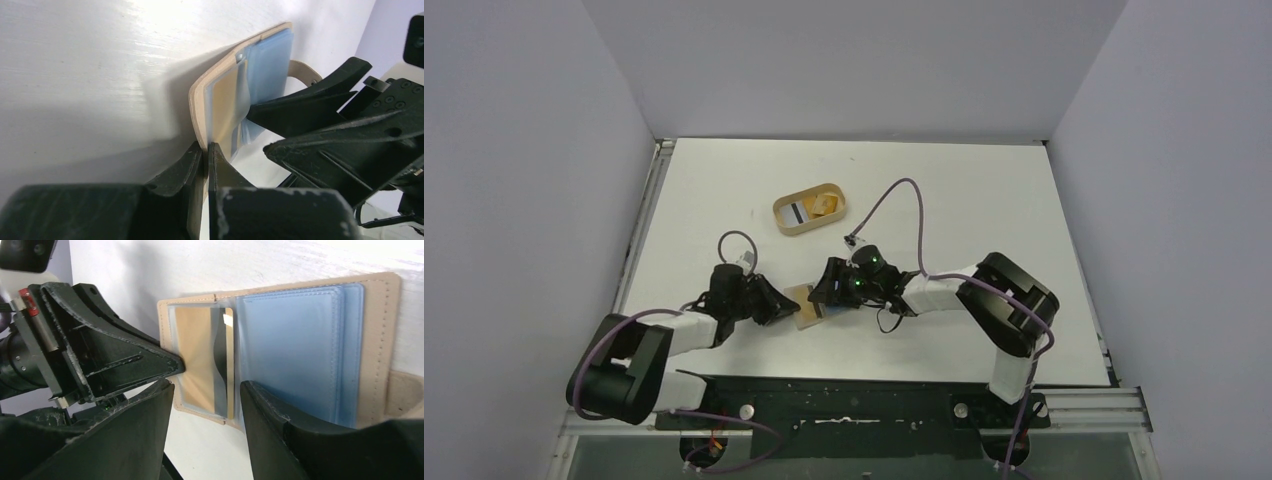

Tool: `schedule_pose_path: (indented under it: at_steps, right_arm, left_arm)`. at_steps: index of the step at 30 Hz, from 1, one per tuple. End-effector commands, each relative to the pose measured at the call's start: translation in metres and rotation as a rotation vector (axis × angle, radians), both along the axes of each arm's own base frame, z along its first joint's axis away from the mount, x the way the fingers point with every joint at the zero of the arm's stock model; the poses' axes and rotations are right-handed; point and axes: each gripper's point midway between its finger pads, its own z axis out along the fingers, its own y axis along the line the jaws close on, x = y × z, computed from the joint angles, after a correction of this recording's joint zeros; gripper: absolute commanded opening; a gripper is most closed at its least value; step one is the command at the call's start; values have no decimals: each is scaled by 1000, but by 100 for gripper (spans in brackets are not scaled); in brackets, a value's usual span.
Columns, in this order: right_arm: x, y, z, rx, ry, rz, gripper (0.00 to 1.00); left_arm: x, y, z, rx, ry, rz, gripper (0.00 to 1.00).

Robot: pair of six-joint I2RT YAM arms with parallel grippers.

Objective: Take the credit cards out of the card holder

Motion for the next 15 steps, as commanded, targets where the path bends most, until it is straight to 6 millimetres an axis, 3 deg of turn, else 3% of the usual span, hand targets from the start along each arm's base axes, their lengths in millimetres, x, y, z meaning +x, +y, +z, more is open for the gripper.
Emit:
schedule_pose_path:
  at_steps: [1, 6, 15]
  right_arm:
    - [9, -32, -28, -176, -1, -106, 54]
    - [8, -14, -28, -125, 10, -85, 54]
    - [-1, 21, 1, 155, 0, -33, 54]
  left_arm:
    - [3, 2, 13, -25, -63, 3, 0]
    - [8, -8, 37, -134, -128, 2, 0]
    - [16, -18, 58, -304, -206, 10, 0]
